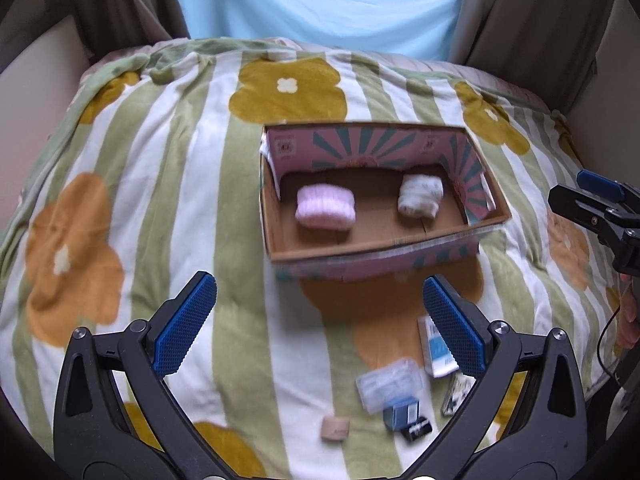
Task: Organize objects
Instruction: 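Grasp the beige MARUBI jar with left tool while right tool grasps the blue box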
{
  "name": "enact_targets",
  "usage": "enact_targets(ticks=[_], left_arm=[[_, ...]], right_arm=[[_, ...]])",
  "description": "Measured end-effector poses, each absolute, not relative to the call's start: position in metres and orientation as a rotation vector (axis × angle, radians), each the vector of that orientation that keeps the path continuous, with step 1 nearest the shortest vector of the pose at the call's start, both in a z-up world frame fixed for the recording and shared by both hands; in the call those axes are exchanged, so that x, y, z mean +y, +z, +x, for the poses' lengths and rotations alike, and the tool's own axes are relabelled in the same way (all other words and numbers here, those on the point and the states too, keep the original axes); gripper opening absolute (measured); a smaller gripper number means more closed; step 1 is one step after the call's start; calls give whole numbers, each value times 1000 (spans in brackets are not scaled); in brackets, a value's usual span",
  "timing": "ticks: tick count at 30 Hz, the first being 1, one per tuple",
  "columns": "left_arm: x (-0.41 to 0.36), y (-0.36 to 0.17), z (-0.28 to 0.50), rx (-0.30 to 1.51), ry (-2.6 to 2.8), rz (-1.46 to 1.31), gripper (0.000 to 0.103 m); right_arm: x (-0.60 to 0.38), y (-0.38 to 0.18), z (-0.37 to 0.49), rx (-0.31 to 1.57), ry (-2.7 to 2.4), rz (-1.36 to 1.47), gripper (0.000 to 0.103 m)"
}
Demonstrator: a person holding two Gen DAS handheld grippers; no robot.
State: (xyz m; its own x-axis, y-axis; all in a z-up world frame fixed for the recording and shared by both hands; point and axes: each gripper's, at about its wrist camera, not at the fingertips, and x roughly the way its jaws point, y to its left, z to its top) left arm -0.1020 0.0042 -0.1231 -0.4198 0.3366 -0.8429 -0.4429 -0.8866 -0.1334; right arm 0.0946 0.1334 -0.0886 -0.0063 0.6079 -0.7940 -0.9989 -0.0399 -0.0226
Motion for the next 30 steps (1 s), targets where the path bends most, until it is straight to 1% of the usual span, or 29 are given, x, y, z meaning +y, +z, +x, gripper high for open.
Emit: enact_targets(ticks=[4,10,16,19,21,25,27,28,29,30], left_arm=[[-13,-144,-63,157,2278,-1374,103],[-33,-191,-15,195,2196,-1427,102],[-32,-238,11,278,2123,-1457,98],[-29,-262,14,271,2097,-1464,96],[-26,-277,13,262,2082,-1475,90],[-21,-303,11,274,2057,-1506,84],[-19,-314,12,272,2042,-1518,79],[-18,-318,12,272,2037,-1523,78],[-16,-322,13,273,2029,-1530,75],[-15,-324,14,275,2024,-1533,74]], right_arm=[[103,-103,85,703,1520,-781,102],[65,-146,69,756,1600,-891,102],[36,-194,55,806,1652,-944,102],[22,-222,45,788,1685,-964,102],[16,-245,41,808,1702,-972,100],[8,-284,32,854,1693,-983,90],[6,-301,27,874,1686,-1004,82],[5,-308,24,872,1684,-1015,79],[4,-312,21,864,1682,-1027,74],[5,-314,18,856,1680,-1036,72]])
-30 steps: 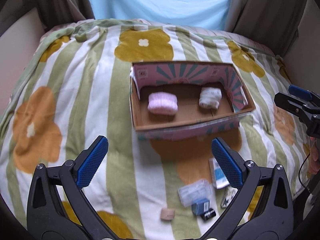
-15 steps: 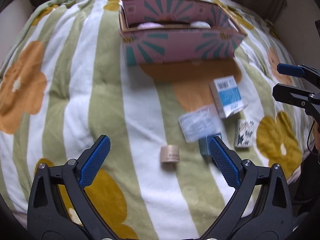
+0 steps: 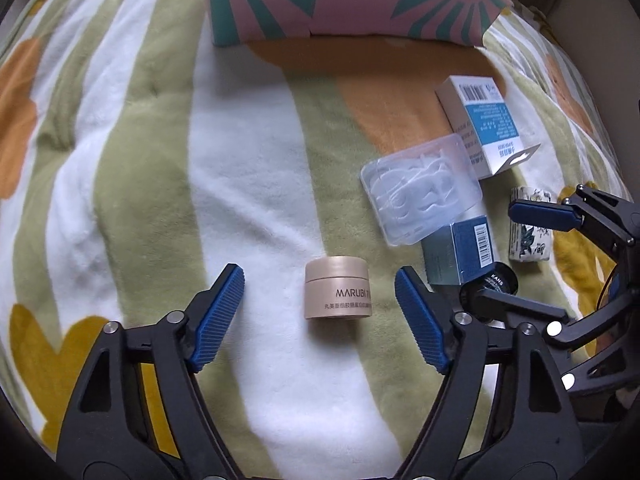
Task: Organize objects
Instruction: 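Grasp the beige MARUBI jar with left tool while right tool grasps the blue box, then lower the jar and blue box into the pink box and release both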
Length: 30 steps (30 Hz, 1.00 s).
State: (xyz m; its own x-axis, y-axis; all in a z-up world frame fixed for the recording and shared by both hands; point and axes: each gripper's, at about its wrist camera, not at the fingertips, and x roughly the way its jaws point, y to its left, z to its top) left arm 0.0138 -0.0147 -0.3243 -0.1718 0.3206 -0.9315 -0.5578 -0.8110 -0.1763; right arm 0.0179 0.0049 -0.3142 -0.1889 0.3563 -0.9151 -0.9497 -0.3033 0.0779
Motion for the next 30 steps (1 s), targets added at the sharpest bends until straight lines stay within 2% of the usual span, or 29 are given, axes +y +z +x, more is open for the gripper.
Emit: enact_targets(ticks=[5,7,14,18,23,30], left_arm=[[-10,-330,19,301,2034,-1524,74],[-10,-330,20,295,2044,-1520,71],[-10,-330,19,317,2073,-1498,53],[-11,-329,21,331,2075,-1480,44],[-6,-330,27,358,2059,-1467,30],[-6,-327,27,336,2071,-1471,30]], right_arm=[[10,-327,9,836,1657,-1061,69],[13,-330,8,848,1651,-1060,66],[19,-335,5,859,1639,-1055,57],[23,-339,4,873,1626,-1058,48],[18,-336,6,877,1618,-1048,47],[13,-331,6,877,1609,-1044,47]])
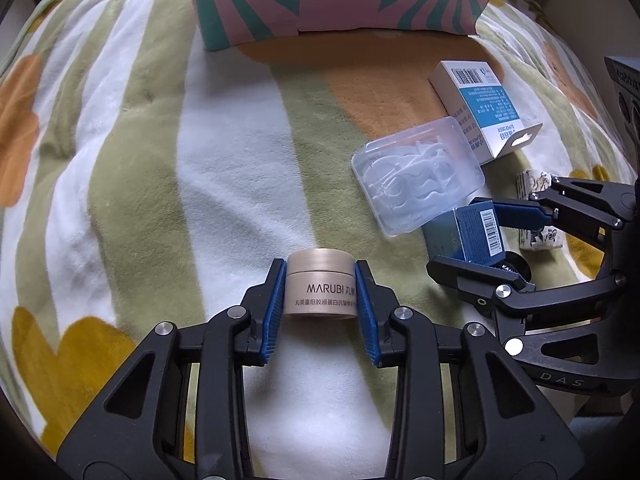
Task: Organize objects
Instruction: 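Lower the jar and blue box into the pink box and release both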
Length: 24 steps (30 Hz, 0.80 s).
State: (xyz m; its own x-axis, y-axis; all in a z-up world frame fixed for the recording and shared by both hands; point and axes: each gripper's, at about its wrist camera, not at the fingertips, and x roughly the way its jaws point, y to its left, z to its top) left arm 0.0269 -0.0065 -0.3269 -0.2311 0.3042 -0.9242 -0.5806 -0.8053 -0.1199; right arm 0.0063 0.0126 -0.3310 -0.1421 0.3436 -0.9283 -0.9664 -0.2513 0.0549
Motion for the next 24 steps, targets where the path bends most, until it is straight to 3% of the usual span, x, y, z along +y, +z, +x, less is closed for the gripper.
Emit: enact_targets(ticks=[10,24], left_arm=[[-15,-307,25,294,2093,-1475,30],[-24,-245,7,213,2139,-1494,30]], right_arm=[[10,-313,8,882,1614,-1026,46],[19,-242,38,925,1579,-916,46]])
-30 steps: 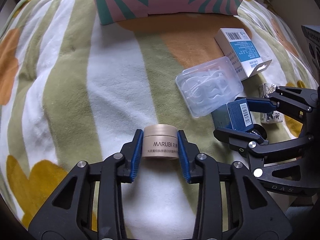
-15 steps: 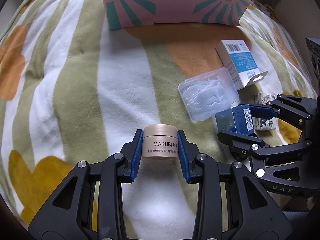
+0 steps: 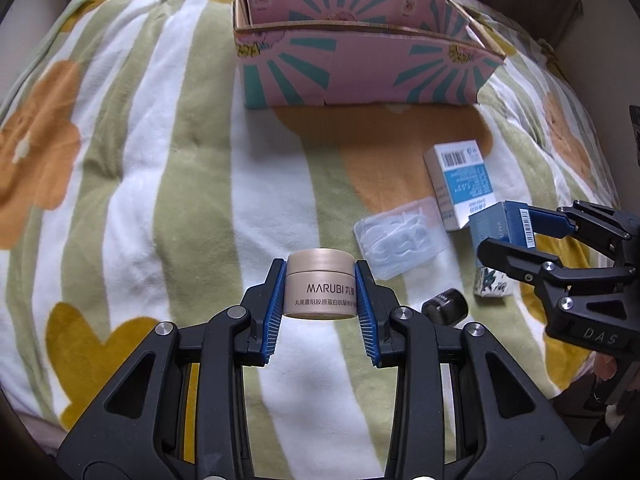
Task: Organize objects
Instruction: 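Lower the jar and blue box into the pink box and release both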
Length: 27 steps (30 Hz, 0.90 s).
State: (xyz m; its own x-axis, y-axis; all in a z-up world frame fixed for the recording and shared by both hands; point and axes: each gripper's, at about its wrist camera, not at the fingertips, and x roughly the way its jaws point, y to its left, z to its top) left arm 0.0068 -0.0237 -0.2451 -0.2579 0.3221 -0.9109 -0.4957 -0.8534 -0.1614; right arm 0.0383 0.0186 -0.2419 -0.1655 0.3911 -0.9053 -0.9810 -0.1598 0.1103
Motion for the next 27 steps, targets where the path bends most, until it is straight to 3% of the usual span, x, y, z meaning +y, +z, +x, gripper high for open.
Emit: enact_targets(ticks=[18,27], left_arm=[[8,-148,-73,206,2189,-1401,30],[46,-137,-151,203,2172,-1314,30]], right_arm=[[84,-147,89,903,1520,-813,46],[163,-125,100,834,1519,-753,46]])
